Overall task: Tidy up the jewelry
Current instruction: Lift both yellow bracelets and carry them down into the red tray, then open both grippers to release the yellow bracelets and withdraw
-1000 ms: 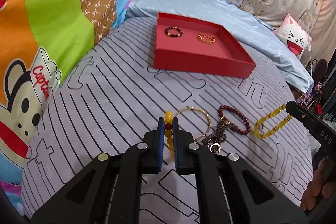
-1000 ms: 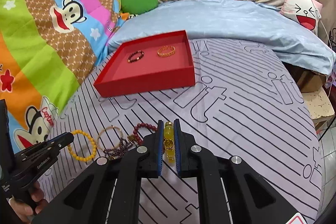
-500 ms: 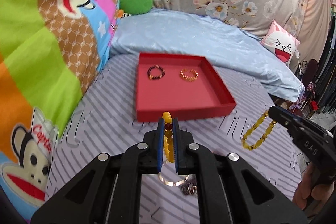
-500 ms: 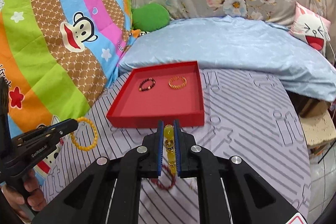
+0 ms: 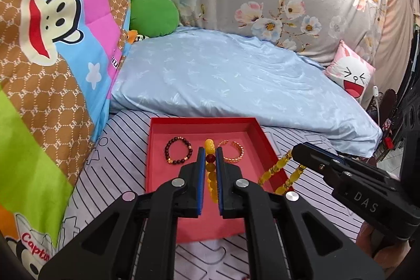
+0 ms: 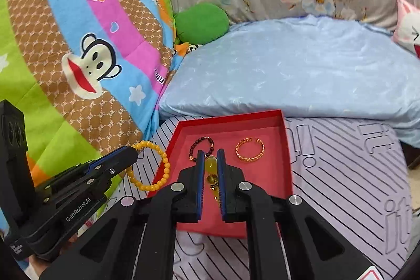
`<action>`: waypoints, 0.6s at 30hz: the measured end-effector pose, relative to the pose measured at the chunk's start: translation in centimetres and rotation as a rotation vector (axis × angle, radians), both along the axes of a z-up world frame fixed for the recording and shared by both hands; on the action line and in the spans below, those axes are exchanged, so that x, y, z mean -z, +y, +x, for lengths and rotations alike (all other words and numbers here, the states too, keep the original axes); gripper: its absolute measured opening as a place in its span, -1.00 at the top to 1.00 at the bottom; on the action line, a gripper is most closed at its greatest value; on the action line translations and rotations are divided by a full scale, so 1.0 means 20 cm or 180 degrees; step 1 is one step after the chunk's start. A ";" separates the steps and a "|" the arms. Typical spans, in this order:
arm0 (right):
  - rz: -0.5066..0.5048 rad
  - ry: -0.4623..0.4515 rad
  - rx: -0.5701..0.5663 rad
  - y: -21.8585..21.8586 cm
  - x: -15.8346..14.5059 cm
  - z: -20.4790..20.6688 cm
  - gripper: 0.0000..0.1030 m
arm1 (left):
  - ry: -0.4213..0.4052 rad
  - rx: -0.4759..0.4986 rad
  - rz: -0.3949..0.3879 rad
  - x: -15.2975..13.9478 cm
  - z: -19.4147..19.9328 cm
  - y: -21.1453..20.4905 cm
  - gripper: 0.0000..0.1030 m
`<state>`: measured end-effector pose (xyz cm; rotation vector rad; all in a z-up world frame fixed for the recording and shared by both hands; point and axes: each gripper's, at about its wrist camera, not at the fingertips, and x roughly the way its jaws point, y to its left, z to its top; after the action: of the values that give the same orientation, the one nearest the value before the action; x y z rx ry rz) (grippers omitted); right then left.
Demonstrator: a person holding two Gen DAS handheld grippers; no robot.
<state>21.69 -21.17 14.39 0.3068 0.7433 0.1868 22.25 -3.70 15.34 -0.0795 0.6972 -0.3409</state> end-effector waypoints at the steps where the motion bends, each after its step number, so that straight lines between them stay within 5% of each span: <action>1: 0.0033 0.0030 0.0000 0.00 0.03 0.03 0.82 | 0.0029 0.0005 0.0002 0.02 0.03 -0.01 0.86; 10: -0.0032 0.0320 0.0014 0.00 0.27 0.23 0.82 | 0.0247 0.0001 0.0062 0.22 0.24 -0.06 0.86; 18: -0.0405 0.0498 0.0154 -0.03 0.43 0.27 0.80 | 0.0373 -0.0093 0.0209 0.37 0.32 -0.06 0.85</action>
<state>27.02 -21.81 5.77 0.2197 0.8975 0.0695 28.55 -4.91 8.00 -0.0476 0.8219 -0.2868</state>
